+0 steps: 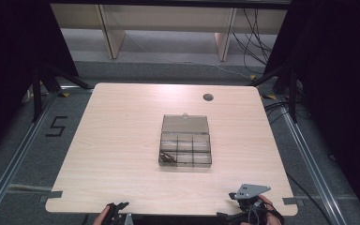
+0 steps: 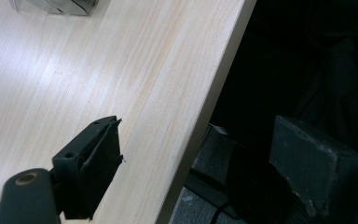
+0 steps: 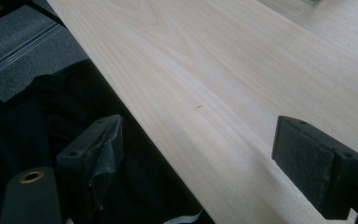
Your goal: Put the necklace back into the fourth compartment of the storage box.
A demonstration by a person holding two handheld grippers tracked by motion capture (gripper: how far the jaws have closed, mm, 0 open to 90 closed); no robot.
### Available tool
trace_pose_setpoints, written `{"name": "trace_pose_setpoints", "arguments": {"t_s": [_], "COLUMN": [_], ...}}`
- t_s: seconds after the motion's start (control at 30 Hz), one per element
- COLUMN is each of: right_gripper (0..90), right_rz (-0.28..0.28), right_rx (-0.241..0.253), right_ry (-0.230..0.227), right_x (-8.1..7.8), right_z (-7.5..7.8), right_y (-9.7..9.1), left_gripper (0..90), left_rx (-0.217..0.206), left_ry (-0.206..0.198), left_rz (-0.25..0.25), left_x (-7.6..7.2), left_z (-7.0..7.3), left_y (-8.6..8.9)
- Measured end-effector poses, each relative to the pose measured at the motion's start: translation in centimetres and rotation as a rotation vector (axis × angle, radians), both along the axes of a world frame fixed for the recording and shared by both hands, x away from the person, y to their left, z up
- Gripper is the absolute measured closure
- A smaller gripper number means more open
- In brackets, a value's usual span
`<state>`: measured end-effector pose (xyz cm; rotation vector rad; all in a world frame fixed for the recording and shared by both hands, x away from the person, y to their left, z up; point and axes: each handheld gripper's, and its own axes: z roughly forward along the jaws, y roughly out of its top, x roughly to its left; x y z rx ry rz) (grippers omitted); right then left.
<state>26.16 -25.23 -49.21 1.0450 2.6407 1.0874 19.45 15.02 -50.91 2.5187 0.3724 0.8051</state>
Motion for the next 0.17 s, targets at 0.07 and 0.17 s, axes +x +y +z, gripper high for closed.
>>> {"name": "trace_pose_setpoints", "arguments": {"t_s": [0.07,0.17], "right_gripper": [17.3,17.3], "right_rz": [0.012,0.003], "right_rx": [-0.013,-0.017], "right_ry": [0.000,0.012], "right_x": [0.05,0.05], "right_z": [0.08,-0.02], "right_y": [-0.11,-0.10], "left_gripper": [15.7,15.7], "left_rx": [0.001,0.005], "left_ry": [0.000,-0.005], "left_rz": [0.000,0.000], "left_x": [0.00,-0.02], "left_z": [-0.01,0.02], "left_y": [0.00,0.01]}}
